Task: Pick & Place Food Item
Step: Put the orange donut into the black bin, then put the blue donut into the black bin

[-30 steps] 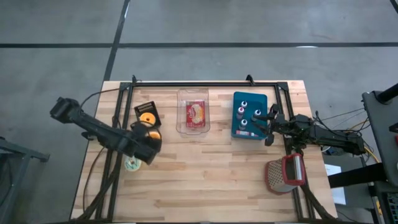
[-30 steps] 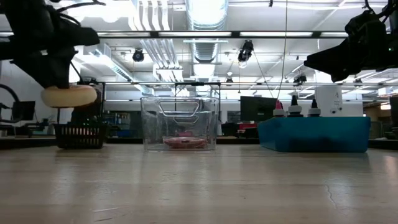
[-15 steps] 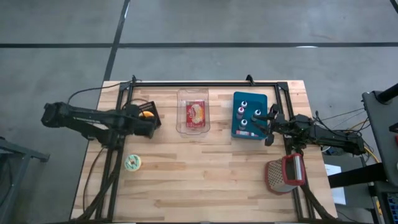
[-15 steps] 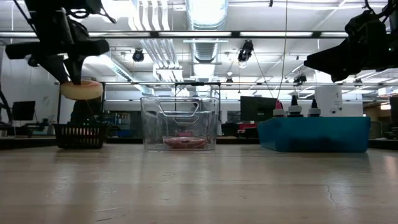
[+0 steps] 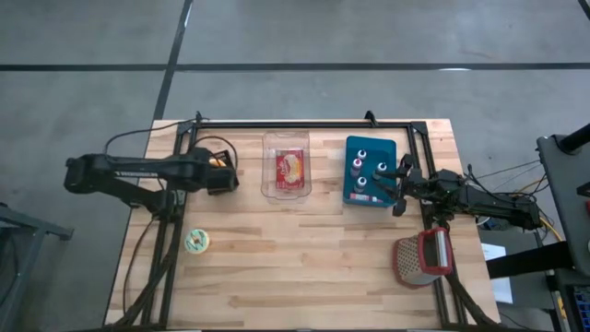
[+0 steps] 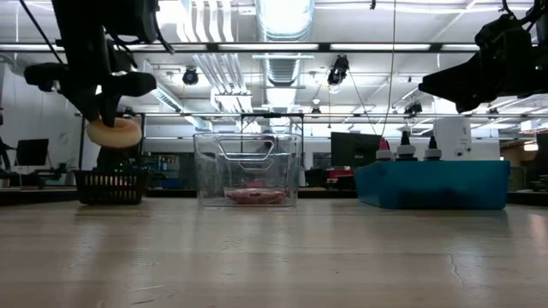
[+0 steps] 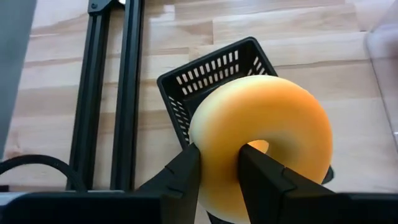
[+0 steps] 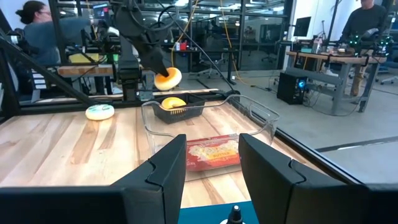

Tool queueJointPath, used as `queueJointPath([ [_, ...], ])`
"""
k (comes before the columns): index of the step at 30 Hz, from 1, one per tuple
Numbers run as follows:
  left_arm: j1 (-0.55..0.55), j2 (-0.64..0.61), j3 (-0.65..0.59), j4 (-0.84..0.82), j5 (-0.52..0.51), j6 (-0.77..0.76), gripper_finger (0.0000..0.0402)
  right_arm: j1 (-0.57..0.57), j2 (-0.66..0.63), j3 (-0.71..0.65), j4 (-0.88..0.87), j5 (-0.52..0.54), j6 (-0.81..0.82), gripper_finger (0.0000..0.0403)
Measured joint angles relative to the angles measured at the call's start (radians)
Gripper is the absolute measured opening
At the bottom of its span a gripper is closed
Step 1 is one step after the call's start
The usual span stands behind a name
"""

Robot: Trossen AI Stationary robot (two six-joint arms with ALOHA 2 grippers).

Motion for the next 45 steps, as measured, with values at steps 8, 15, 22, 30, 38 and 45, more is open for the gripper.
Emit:
queueJointPath([
  [8,0.034,0.06,-0.052,0.048,-0.005,0.041,0.0104,0.0,0.0,0.0,0.0,0.0,0.002,0.0141],
  [15,0.071,0.061,-0.123,0.168,0.03,0.12,0.0104,0.0,0.0,0.0,0.0,0.0,0.0,0.0141],
  [22,0.072,0.061,-0.146,0.189,0.049,0.126,0.0104,0.0,0.0,0.0,0.0,0.0,0.003,0.0141],
  [30,0.072,0.06,-0.146,0.193,0.049,0.125,0.0117,0.0,0.0,0.0,0.0,0.0,0.001,0.0141],
  [38,0.073,0.06,-0.146,0.196,0.051,0.122,0.0167,0.0,0.0,0.0,0.0,0.0,0.0,0.0141],
  [45,0.073,0.058,-0.138,0.197,0.064,0.128,0.0206,0.0,0.0,0.0,0.0,0.0,0.001,0.0141],
])
